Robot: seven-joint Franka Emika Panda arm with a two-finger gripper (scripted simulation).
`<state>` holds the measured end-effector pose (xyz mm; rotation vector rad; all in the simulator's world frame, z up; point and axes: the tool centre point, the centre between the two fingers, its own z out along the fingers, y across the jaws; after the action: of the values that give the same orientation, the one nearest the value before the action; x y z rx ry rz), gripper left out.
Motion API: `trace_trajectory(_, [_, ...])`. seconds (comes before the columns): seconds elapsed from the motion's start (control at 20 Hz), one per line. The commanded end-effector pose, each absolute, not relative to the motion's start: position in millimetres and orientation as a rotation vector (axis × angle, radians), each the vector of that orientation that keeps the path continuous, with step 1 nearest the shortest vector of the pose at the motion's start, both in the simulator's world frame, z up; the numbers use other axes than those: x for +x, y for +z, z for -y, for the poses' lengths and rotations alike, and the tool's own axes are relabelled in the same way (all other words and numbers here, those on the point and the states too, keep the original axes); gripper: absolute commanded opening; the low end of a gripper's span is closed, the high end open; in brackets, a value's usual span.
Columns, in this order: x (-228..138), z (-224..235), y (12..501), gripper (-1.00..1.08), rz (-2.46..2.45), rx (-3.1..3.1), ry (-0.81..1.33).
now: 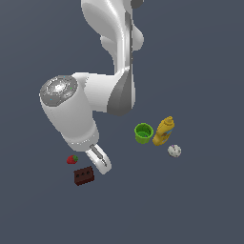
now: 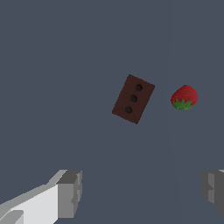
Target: Pick up a designated object from a clutter of objects.
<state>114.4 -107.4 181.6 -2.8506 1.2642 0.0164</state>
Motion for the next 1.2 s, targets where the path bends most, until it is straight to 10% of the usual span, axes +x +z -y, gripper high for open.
trace_trajectory(0.0, [123,119,162,1.0,-1.39,-2.795,0.015])
trace_trajectory(1.15, [147,167,76,1.0,-1.854,-2.536,0.002])
